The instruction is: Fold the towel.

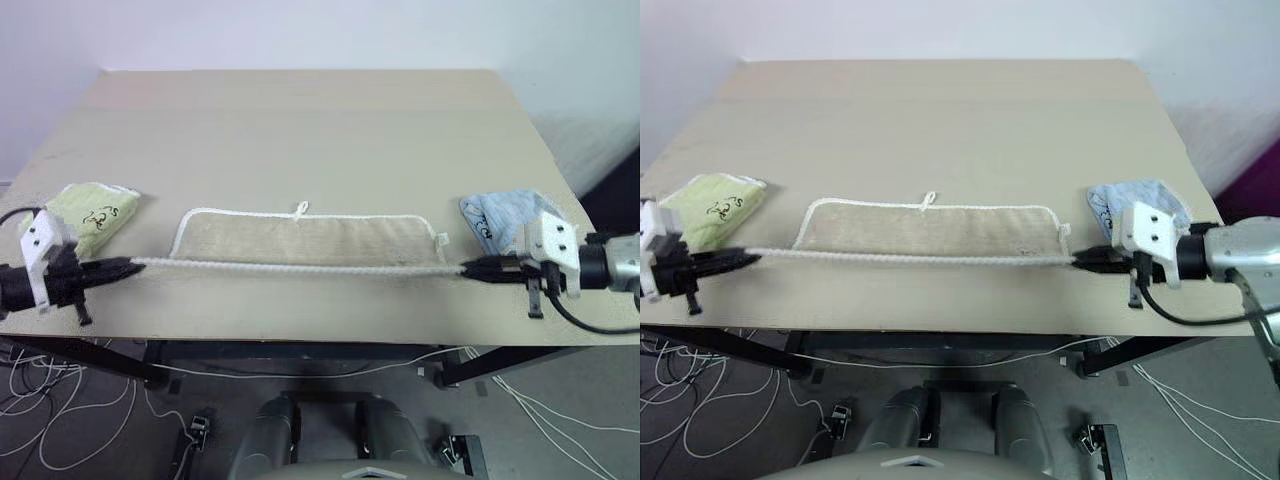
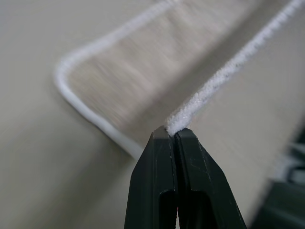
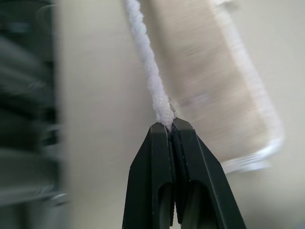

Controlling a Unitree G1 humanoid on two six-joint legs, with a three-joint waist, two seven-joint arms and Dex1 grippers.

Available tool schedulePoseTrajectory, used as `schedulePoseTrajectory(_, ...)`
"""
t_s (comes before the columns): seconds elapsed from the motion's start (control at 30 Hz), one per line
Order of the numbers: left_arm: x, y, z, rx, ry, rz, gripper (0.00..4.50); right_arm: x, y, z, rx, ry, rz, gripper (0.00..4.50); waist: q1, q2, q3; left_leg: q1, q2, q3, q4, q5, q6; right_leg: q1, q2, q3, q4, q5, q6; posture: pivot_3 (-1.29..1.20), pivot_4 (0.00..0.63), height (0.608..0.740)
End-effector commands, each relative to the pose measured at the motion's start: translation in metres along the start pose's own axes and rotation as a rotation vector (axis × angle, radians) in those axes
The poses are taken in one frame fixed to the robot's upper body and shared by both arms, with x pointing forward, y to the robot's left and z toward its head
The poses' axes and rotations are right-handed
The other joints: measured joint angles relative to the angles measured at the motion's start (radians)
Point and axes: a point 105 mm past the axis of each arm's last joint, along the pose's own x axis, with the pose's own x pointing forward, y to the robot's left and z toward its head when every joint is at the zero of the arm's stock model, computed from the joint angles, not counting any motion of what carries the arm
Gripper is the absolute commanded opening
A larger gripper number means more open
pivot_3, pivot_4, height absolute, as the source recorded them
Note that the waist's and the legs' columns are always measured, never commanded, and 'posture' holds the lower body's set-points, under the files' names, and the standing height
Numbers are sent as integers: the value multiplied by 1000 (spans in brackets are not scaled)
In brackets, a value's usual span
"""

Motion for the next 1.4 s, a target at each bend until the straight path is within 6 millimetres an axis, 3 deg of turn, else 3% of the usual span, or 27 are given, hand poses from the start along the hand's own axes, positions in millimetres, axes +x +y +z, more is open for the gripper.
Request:
schedulePoseTrajectory(0.03,12,16,3,53,-8,75,0,5,-19,-7,-26,33,-52,14,0,0,0,-1,0,0,0,0,0,-1,0,0,0,0,0,0,150,740)
schedulePoseTrajectory(0.4,61,51,1,160,23,207,0,32,-72,-30,-39,72,-177,14,-3,0,0,-2,-1,1,1,0,0,-4,3,0,2,0,0,0,150,740)
schedulePoseTrajectory(0.8,77,48,-9,158,50,169,0,52,-77,-44,-28,68,-180,14,-6,0,0,-2,-1,1,1,0,0,-4,4,0,3,0,0,0,150,740)
schedulePoseTrajectory(0.9,77,48,-8,116,27,162,654,52,-79,-44,-15,53,-195,0,-6,0,0,-2,-1,1,1,0,0,-4,4,0,4,0,0,0,150,740)
schedulePoseTrajectory(1.27,69,54,-11,101,31,209,4422,35,-95,-38,-43,56,-287,3686,-7,0,0,-2,-1,1,1,0,0,-4,4,0,4,0,0,0,150,740)
schedulePoseTrajectory(1.33,66,58,-11,122,31,249,4500,29,-97,-34,-63,51,-315,4359,-6,0,0,-2,-1,1,1,0,0,-4,4,0,4,0,0,0,150,740)
schedulePoseTrajectory(1.4,60,64,-4,119,-10,310,4500,16,-101,-19,-50,-26,-387,4434,-5,0,0,-2,-1,1,1,0,0,-4,3,0,4,0,0,0,150,740)
